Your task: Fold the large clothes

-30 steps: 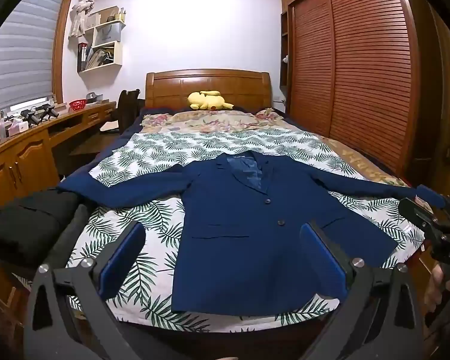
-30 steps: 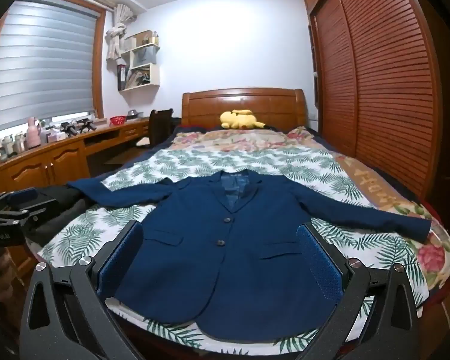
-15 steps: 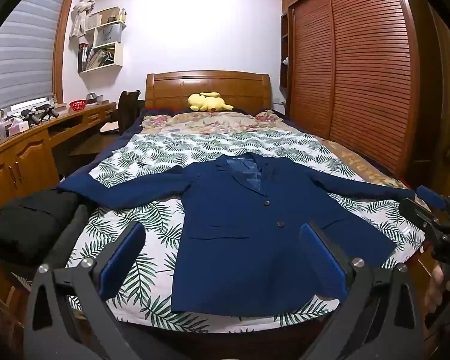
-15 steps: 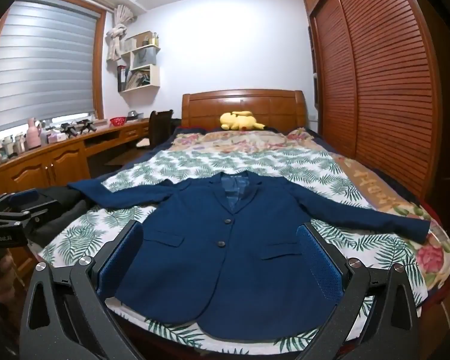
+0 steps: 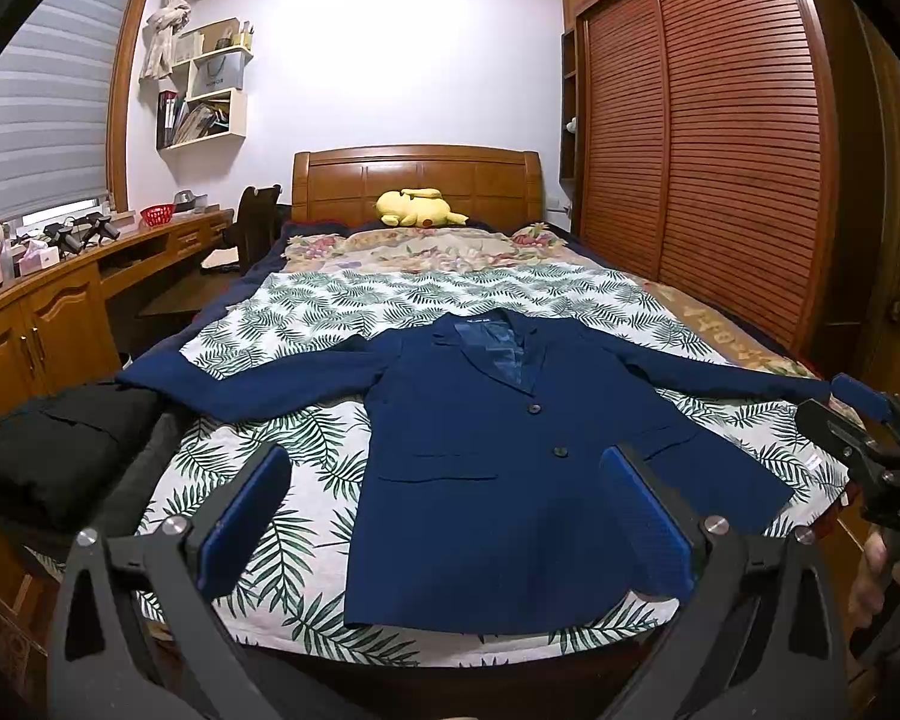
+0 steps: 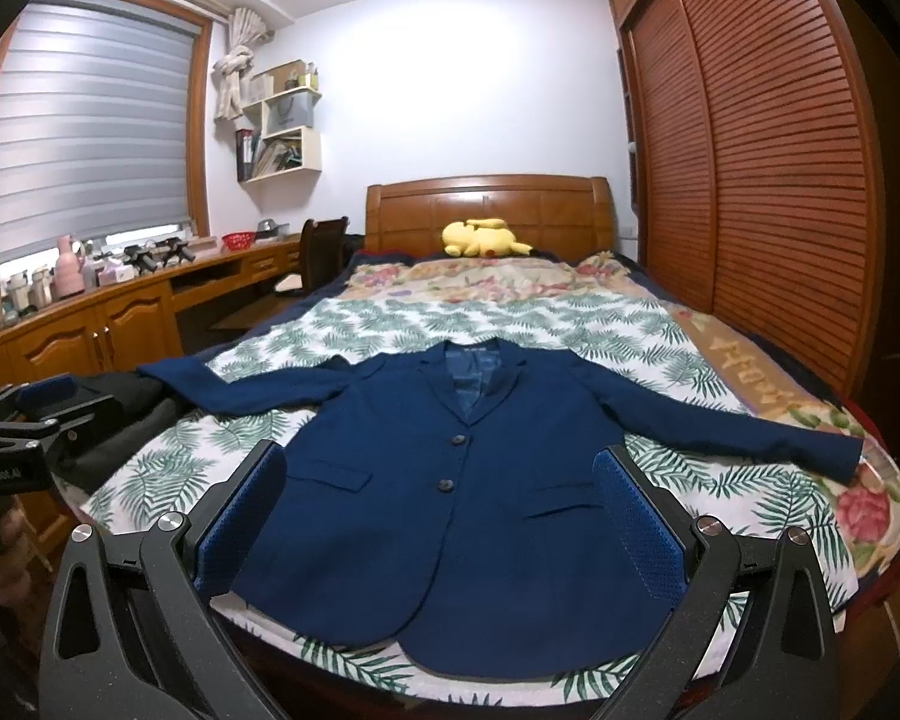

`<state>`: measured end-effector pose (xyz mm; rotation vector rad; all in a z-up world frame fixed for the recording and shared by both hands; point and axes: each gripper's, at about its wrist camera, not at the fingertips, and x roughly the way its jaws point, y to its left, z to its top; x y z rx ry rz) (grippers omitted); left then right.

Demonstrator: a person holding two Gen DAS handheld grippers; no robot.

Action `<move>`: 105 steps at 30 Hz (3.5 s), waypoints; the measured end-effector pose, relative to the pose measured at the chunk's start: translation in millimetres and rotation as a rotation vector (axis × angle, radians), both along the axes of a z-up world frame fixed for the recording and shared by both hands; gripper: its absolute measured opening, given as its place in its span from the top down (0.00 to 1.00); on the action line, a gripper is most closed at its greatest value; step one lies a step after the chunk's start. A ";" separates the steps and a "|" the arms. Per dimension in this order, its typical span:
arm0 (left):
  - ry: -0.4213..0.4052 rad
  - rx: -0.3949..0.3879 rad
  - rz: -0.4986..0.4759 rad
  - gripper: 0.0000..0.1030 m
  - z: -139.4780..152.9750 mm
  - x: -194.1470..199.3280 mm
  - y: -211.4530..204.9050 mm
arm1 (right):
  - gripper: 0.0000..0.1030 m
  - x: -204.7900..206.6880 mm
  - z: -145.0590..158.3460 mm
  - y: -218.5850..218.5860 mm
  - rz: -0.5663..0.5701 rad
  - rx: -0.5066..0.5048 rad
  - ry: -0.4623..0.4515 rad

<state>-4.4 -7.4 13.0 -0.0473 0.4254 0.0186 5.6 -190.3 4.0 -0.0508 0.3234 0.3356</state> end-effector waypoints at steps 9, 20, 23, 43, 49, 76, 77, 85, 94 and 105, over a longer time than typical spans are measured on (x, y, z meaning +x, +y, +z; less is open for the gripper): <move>0.004 0.000 0.004 0.00 -2.7 1.4 -0.1 | 0.00 -1.4 0.3 0.9 0.001 0.002 0.008; 0.003 -0.001 0.004 0.00 -3.0 1.2 0.9 | 0.00 -2.1 -5.3 -0.6 0.000 0.007 0.015; 0.002 -0.003 0.002 0.00 -3.1 1.5 0.9 | 0.00 -1.9 -4.8 -0.7 0.001 0.007 0.015; -0.004 -0.005 0.001 0.00 -7.7 1.4 2.9 | 0.00 -7.7 -4.1 2.5 0.010 0.014 0.010; -0.007 -0.006 0.001 0.00 -8.1 0.9 4.2 | 0.00 -6.7 -4.3 1.5 0.009 0.014 0.010; 0.093 -0.012 0.092 0.00 -57.1 43.5 67.4 | 0.00 57.3 -33.2 43.8 0.115 -0.024 0.097; 0.098 -0.012 0.095 0.00 -58.7 45.2 69.3 | 0.00 59.8 -34.3 46.6 0.122 -0.026 0.097; 0.129 -0.003 0.129 0.00 -72.8 69.8 88.3 | 0.00 89.3 -49.8 63.6 0.163 -0.035 0.136; 0.190 -0.006 0.155 0.00 -84.2 98.1 133.0 | 0.00 123.6 -62.7 83.7 0.191 -0.038 0.146; 0.276 0.008 0.157 0.00 -105.2 132.4 181.9 | 0.00 172.1 -84.4 128.3 0.271 -0.093 0.159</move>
